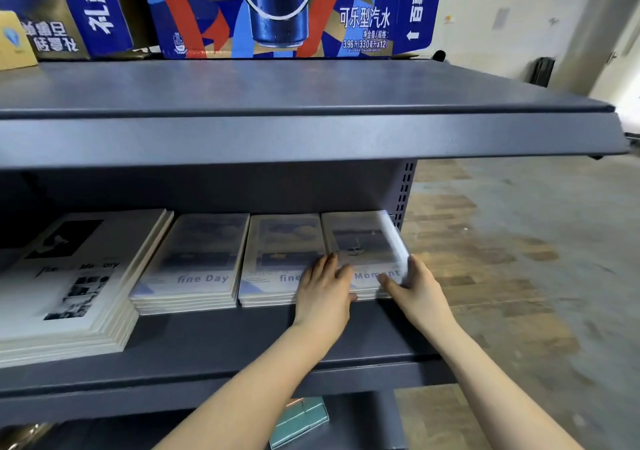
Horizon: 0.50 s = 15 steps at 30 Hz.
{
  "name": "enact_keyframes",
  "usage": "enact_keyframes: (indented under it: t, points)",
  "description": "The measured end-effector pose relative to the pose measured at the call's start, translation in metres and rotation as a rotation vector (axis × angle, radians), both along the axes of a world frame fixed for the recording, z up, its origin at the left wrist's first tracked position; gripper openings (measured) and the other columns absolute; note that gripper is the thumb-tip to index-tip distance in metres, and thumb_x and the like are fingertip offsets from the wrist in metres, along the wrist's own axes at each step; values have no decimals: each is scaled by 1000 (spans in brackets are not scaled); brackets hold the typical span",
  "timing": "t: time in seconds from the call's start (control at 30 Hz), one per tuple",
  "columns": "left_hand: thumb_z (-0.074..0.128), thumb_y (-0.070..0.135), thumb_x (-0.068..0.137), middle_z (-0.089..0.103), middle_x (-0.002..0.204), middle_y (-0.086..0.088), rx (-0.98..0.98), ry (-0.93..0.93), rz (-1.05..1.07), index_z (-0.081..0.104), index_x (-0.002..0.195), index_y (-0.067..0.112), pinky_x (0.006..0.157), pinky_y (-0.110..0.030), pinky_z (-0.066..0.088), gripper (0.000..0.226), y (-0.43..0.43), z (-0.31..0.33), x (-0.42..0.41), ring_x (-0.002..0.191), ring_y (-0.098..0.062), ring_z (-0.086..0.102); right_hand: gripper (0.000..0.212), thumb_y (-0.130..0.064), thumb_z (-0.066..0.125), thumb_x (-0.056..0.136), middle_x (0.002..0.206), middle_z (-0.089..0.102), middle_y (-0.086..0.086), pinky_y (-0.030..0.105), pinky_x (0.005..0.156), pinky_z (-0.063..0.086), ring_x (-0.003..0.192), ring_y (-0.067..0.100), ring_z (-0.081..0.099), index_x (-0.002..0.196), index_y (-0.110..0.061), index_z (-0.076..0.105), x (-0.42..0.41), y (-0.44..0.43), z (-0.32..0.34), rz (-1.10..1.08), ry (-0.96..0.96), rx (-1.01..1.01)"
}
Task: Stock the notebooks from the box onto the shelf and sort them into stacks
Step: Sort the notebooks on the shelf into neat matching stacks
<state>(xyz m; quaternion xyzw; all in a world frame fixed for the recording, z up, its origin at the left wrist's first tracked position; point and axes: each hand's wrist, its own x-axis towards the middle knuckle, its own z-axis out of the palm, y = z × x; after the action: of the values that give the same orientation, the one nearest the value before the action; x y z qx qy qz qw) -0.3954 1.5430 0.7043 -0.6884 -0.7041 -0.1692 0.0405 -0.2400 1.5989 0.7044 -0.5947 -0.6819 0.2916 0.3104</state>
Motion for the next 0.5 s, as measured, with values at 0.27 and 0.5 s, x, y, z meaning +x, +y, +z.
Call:
enact_keyframes:
  t: [0.27,0.5]
  points:
    - [54,39,90,18,156,0,-118,-74,-48,31,141,22,114,-34,17,59,4,10,-11,143,-19,16,35,-29,73,75,80,54,7,34,65,39,80,29,53,86,-7,49,0,6,13,11,-61,48]
    - [58,35,88,36,147,4,-86,-166,-9,37,140,22,110,-30,28,57,-17,22,-49,135,-16,32,57,-26,69,81,132,47,12,33,102,33,126,28,40,131,-8,49,-15,-15,30,101,-64,157]
